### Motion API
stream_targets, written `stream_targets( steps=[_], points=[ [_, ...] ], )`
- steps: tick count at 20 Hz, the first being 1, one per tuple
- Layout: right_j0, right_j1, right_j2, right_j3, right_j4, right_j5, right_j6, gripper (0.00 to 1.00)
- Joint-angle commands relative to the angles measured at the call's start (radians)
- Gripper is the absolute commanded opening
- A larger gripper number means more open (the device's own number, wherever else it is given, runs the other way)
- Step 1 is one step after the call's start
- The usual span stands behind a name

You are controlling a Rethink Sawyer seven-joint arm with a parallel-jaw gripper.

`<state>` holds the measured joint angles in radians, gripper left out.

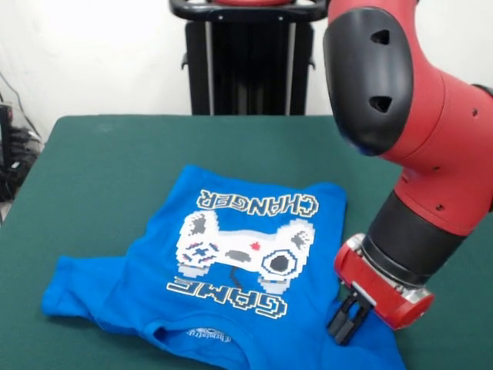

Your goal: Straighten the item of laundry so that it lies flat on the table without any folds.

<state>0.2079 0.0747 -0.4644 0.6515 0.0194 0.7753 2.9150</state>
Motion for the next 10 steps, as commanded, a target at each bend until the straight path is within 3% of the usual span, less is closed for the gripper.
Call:
stream_targets(
  steps=[1, 10],
  points=[
    [0.02, 0.008, 0.217, 0.104, 0.063, -0.034, -0.037, 0.0],
    [0.011, -0.023, 0.265, 0.124, 0.061, -0.003, -0.031, 0.0]
  ],
)
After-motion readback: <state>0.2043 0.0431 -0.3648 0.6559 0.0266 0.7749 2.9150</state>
